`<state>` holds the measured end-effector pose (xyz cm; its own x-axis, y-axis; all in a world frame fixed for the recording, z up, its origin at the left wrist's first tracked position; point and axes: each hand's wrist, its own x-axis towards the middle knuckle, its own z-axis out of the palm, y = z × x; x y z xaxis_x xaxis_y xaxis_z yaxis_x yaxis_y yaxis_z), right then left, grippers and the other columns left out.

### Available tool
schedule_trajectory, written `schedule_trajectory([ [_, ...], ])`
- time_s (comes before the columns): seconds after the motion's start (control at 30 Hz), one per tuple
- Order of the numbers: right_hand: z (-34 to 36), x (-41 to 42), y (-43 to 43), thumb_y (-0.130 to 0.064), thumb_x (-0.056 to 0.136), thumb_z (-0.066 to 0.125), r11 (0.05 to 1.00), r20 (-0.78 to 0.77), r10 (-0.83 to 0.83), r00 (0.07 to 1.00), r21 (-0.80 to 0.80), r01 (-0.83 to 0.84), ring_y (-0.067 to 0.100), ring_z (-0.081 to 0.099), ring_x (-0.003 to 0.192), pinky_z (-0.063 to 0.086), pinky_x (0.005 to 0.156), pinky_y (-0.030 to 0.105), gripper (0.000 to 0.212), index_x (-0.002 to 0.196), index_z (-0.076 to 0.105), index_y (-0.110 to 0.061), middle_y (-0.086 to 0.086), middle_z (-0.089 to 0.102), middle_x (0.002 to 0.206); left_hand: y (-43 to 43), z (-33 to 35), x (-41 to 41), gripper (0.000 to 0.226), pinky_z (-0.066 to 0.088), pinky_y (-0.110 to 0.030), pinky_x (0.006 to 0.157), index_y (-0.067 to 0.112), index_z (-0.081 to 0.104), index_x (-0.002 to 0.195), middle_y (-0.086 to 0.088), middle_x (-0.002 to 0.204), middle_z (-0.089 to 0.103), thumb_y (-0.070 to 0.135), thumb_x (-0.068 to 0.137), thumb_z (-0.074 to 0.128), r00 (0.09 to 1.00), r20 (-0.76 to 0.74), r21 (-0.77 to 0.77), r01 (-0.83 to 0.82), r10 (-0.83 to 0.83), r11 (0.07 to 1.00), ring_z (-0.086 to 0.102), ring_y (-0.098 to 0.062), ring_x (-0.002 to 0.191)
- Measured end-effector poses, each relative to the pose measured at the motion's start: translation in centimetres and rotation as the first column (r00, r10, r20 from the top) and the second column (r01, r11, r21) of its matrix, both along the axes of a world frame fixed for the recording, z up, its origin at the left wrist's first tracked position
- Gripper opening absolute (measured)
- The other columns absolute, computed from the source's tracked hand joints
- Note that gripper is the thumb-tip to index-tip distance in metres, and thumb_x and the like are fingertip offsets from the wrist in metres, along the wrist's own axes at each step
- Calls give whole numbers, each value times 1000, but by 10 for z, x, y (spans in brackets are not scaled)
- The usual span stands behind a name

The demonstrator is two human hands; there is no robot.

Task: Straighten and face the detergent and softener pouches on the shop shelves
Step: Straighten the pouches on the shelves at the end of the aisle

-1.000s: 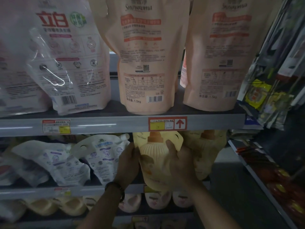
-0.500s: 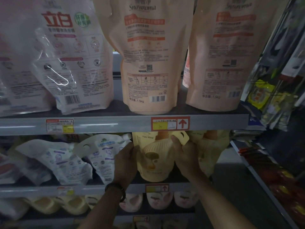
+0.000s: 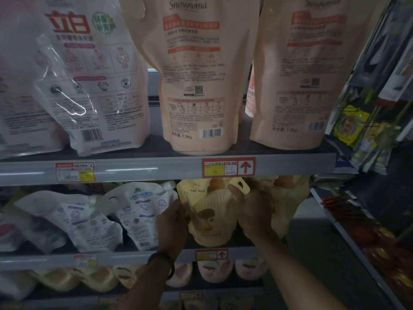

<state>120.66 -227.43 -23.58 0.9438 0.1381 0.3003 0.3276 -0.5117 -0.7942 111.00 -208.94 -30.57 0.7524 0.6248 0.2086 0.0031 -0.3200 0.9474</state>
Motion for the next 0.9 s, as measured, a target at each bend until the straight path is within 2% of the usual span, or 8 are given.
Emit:
schedule_trajectory([
  [0.07, 0, 1, -2, -56, 100, 56, 1000, -11, -3, 1000, 7, 3, 6, 71, 69, 62, 72, 41, 40, 87, 71, -21, -9, 72, 72, -3, 2, 1, 30, 51, -52, 62, 16, 61, 81, -6, 74, 65, 25, 109, 53, 999, 8, -65, 32, -31, 997, 60, -35, 69],
  [0.27, -2, 4, -4, -49, 103, 59, 1000, 34, -16, 999, 13, 16, 7, 68, 64, 62, 69, 41, 37, 80, 67, -21, -7, 68, 67, -2, 7, 4, 27, 52, -59, 63, 11, 60, 86, -9, 76, 65, 15, 112, 50, 997, -62, 38, 36, -34, 999, 63, -37, 72],
  [0.47, -1, 7, -15, -47, 98, 59, 1000, 164, 16, 986, 9, -18, 8, 72, 93, 60, 85, 34, 32, 111, 70, -19, -9, 74, 98, -7, 12, 4, 30, 53, -52, 61, 14, 60, 84, -5, 71, 64, 18, 112, 50, 995, -95, 59, -9, 15, 998, 62, -26, 65],
  [0.53, -2, 5, -21, -38, 98, 64, 999, 176, 27, 984, 26, -32, 3, 70, 89, 60, 82, 31, 19, 105, 70, -21, -11, 74, 93, -8, 16, 5, 28, 54, -48, 61, 15, 62, 85, -5, 72, 66, 23, 111, 52, 993, -112, 75, -12, 20, 997, 62, -21, 64],
  [0.6, -3, 1, -27, -23, 98, 72, 999, 192, 2, 981, 45, -11, -1, 70, 88, 55, 79, 18, 3, 100, 71, -20, -14, 75, 94, -10, 18, 4, 25, 56, -39, 62, 19, 65, 88, 1, 75, 69, 27, 109, 55, 991, -129, 101, -16, 29, 995, 65, -12, 67],
  [0.67, -4, -1, -32, -22, 97, 74, 999, 201, -30, 979, 46, 21, -4, 68, 89, 47, 80, 8, 3, 99, 72, -20, -15, 75, 96, -12, 20, 2, 22, 56, -31, 62, 23, 66, 88, 4, 77, 70, 27, 108, 57, 991, -128, 118, -15, 30, 993, 67, -7, 70],
  [0.77, -6, -2, -36, -26, 96, 74, 998, 183, -60, 981, 36, 54, -7, 65, 85, 42, 76, 2, 4, 96, 73, -21, -15, 74, 92, -16, 25, 1, 20, 50, -19, 60, 25, 65, 89, 6, 80, 70, 23, 108, 58, 988, -150, 135, -22, 42, 991, 67, -8, 72],
  [0.9, -4, -6, -37, -21, 94, 77, 996, 148, -78, 986, 53, 71, -13, 64, 85, 39, 77, -3, 4, 94, 73, -22, -22, 66, 86, -24, 34, -4, 18, 44, -17, 68, 35, 62, 94, 16, 92, 69, 21, 105, 62, 982, -152, 71, -101, 111, 992, 63, 3, 87],
])
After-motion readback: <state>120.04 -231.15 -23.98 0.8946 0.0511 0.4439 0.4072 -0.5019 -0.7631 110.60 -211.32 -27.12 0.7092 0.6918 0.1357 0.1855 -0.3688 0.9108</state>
